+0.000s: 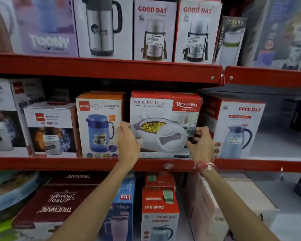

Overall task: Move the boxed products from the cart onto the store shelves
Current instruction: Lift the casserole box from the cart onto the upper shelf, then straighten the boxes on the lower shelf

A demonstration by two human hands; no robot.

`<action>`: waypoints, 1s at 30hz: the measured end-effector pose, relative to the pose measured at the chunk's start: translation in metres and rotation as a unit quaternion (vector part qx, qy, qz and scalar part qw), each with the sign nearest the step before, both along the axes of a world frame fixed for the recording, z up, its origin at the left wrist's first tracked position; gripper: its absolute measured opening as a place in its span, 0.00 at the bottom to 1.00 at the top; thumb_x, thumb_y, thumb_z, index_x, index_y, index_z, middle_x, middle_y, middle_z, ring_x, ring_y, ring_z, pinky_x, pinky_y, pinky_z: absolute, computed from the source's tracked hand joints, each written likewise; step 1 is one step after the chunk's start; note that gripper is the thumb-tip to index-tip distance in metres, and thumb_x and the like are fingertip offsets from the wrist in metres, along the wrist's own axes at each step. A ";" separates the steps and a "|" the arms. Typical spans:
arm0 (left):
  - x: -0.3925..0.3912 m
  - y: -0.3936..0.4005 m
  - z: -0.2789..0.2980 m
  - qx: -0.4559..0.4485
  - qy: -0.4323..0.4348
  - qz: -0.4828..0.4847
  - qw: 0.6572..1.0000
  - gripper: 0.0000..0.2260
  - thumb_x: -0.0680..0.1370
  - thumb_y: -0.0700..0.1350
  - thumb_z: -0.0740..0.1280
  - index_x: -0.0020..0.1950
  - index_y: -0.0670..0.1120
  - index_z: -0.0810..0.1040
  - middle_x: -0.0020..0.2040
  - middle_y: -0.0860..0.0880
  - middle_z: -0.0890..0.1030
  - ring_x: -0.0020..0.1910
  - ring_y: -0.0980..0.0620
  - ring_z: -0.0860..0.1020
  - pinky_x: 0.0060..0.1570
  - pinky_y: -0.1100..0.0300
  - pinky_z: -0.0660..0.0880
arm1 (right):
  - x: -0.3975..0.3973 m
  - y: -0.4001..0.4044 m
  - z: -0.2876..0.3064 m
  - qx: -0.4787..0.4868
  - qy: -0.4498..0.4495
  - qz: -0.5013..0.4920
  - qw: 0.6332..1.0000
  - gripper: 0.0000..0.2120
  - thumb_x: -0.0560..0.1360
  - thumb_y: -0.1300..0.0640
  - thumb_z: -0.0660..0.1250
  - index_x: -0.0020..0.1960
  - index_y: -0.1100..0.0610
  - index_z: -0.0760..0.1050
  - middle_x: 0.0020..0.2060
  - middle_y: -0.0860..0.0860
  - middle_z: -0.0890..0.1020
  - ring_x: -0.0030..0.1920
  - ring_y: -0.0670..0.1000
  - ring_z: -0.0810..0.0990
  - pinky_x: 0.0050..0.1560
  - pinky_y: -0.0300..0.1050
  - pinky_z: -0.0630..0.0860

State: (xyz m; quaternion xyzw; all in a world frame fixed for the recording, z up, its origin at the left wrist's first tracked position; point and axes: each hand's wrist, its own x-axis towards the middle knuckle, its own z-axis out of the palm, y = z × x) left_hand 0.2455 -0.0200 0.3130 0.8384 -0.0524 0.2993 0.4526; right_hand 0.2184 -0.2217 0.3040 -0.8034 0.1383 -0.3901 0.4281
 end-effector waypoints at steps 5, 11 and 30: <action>0.025 -0.002 -0.017 0.017 0.000 0.014 1.000 0.19 0.73 0.28 0.61 0.62 0.39 0.65 0.54 0.37 0.74 0.46 0.38 0.76 0.37 0.51 0.71 | 0.031 -0.002 -0.021 -0.028 0.003 -0.014 1.000 0.20 0.65 0.66 0.76 0.52 0.57 0.70 0.51 0.54 0.81 0.45 0.55 0.81 0.47 0.57 0.82; 0.027 0.008 -0.042 0.047 0.045 -0.055 0.996 0.31 0.76 0.32 0.60 0.76 0.45 0.52 0.62 0.38 0.76 0.50 0.44 0.77 0.47 0.51 0.75 | 0.035 0.002 -0.033 -0.042 -0.003 0.012 0.999 0.24 0.69 0.68 0.72 0.62 0.60 0.69 0.58 0.57 0.76 0.56 0.57 0.79 0.55 0.57 0.79; -0.068 0.102 -0.192 0.012 0.279 -0.066 0.958 0.26 0.81 0.45 0.54 0.77 0.45 0.48 0.57 0.36 0.79 0.53 0.38 0.78 0.48 0.53 0.73 | -0.037 0.159 -0.207 -0.036 0.343 0.273 0.898 0.27 0.72 0.64 0.67 0.70 0.62 0.63 0.52 0.59 0.82 0.50 0.60 0.81 0.47 0.43 0.77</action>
